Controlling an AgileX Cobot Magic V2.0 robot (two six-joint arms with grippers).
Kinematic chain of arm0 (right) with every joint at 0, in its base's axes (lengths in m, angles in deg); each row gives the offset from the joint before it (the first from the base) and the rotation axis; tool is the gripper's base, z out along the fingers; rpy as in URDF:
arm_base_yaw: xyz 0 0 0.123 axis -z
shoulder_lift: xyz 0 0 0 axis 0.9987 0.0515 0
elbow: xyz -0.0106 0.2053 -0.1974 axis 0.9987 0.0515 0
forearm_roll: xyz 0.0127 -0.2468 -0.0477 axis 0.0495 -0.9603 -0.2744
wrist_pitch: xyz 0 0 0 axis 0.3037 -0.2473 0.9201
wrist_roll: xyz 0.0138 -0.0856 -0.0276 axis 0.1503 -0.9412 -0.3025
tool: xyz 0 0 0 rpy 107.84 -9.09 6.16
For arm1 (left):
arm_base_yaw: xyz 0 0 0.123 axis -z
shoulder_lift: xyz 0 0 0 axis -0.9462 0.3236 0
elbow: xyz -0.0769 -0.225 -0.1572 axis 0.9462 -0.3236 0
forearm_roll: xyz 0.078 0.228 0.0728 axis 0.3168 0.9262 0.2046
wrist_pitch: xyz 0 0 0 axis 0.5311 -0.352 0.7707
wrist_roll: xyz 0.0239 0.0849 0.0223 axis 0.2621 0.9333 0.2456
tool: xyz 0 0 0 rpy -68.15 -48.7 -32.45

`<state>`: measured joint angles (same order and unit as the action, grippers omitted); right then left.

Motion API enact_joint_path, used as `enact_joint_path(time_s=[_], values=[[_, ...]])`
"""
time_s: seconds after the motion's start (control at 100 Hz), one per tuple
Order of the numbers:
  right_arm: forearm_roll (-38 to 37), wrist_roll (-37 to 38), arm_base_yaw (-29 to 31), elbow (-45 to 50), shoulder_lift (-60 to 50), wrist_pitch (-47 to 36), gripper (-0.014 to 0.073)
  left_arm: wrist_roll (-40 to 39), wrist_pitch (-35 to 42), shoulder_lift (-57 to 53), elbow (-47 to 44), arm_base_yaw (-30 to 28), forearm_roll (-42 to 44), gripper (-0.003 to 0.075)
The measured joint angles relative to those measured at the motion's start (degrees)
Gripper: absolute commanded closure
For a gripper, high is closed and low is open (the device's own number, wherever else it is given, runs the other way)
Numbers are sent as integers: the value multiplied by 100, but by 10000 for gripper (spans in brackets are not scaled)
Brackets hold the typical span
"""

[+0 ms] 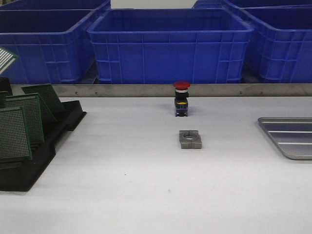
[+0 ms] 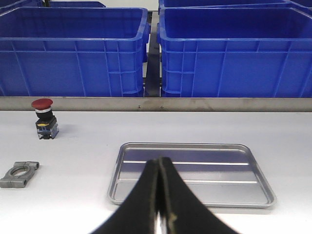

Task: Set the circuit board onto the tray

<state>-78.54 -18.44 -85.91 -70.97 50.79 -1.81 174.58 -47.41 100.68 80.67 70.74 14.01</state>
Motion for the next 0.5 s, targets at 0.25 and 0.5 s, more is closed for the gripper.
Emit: enact_joint_path(time_s=[0.25, 0.5], values=[[0, 0, 0, 0, 0, 0, 654, 0, -701, 0, 0, 0, -1298, 741], [0, 0, 0, 0, 0, -12, 654, 0, -1469, 0, 0, 0, -2174, 741]])
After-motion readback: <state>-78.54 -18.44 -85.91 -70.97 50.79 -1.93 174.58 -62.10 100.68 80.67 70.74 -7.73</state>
